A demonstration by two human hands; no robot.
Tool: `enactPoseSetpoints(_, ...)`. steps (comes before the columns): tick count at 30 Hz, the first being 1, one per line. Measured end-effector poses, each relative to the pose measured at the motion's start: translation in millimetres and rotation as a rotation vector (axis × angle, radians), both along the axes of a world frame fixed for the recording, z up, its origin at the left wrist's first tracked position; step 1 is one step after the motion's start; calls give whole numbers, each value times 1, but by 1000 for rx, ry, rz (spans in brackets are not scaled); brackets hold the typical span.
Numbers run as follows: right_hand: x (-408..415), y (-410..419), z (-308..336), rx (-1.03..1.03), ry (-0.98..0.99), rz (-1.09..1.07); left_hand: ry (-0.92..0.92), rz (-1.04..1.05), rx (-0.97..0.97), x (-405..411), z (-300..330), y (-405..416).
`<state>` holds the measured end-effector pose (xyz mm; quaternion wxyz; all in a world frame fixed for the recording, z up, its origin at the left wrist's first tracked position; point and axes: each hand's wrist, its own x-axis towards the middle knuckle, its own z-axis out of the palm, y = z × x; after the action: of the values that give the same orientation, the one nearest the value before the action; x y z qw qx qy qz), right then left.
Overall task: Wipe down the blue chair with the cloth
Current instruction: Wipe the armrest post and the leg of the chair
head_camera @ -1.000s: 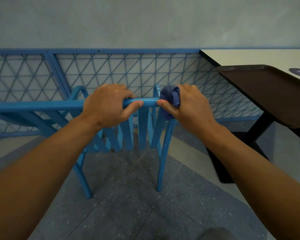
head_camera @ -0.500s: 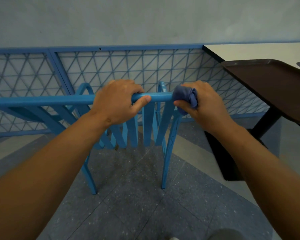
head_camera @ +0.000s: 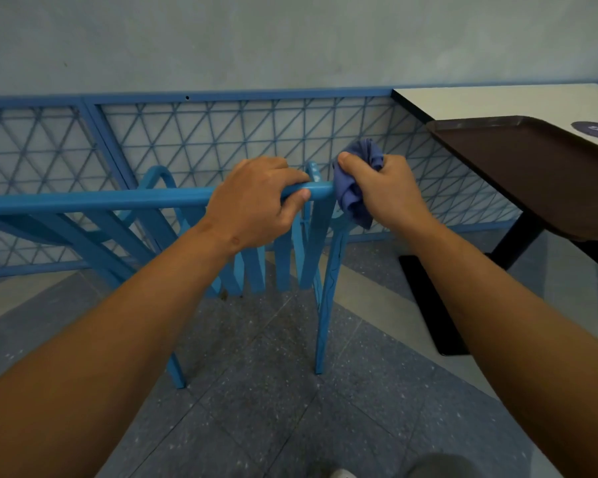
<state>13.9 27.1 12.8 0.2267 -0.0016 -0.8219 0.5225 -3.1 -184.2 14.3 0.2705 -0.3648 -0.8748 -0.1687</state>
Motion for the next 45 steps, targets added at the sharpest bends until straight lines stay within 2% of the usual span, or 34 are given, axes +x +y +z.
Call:
enactPoseSetpoints(2, -1, 3, 1, -43, -39, 10, -16, -12, 15, 0, 1, 0)
enactPoseSetpoints(6, 1, 5, -15, -123, 96, 58, -16, -10, 27, 0, 0, -4)
enactPoseSetpoints(12, 6, 8, -40, 45, 223, -61, -24, 0, 45, -1, -5, -7)
enactPoseSetpoints(15, 9, 6, -45, 55, 260, -63, -34, 0, 38, -2, -3, -6)
enactPoseSetpoints(20, 12, 9, -52, 66, 256, -58, -19, -9, 22, 0, -4, -6)
enactPoseSetpoints(24, 11, 10, -47, 101, 222, -133, -23, 7, 22, 0, -4, -6)
enactPoseSetpoints(28, 14, 5, -37, -10, 169, -166, -2, 5, 37, 1, -6, -2)
enactPoseSetpoints(33, 15, 14, -50, -133, 127, -65, 38, 37, 66, 2, -12, 3)
enactPoseSetpoints(37, 23, 21, -69, -30, 200, -41, 87, 117, 96, 23, -33, 24)
enactPoseSetpoints(40, 29, 31, -87, 89, 260, -31, 54, 144, 90, 35, -45, 34)
enactPoseSetpoints(45, 31, 50, -116, 197, 18, 31, -3, 0, 226, 65, -84, 52)
